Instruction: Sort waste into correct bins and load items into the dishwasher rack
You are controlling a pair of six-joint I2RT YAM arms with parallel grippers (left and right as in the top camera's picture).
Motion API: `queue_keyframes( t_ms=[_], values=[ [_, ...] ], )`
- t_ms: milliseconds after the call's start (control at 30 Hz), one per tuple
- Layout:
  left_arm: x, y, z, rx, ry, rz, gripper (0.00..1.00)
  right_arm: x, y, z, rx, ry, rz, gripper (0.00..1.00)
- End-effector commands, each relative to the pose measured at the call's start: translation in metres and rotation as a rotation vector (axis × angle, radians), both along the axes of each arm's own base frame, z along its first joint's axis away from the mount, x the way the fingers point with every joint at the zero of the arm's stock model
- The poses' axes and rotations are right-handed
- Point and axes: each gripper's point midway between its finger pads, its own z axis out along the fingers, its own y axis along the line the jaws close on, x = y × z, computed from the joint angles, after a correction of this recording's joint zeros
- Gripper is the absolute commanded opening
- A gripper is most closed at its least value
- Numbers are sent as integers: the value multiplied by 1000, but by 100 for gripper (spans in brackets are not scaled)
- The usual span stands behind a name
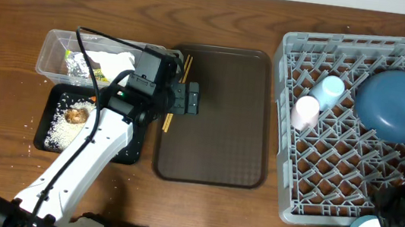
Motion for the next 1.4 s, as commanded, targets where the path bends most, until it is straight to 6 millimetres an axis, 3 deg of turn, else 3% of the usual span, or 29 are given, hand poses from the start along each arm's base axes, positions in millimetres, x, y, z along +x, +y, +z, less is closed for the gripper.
queue_keyframes(
  t_ms=[0, 267, 667, 800, 933, 1033, 1167, 1367],
  values=[
    [7, 1, 7, 9, -23, 3, 98, -1, 3, -11, 28, 30, -28, 54],
    [7, 1, 7, 9, -23, 2, 98, -1, 0, -44, 50, 80, -33, 52],
    [7, 1, 7, 9, -23, 2, 98, -8, 1, -65, 44, 105, -40, 49],
    [7, 1, 7, 9, -23, 2, 98, -6, 0, -72, 37, 93, -39, 40],
    [7, 1, 7, 8, -23, 3, 98, -4, -2, -72, 31, 83, -39, 22],
    [7, 1, 7, 9, -23, 2, 98, -4, -2, -72, 27, 85, -40, 18],
    [7, 1, 7, 9, -23, 2, 98, -4, -2, -72, 27, 85, -40, 1],
    [7, 1, 7, 9, -23, 2, 98, -1, 2, -70, 52, 70, -17, 1]
  ],
)
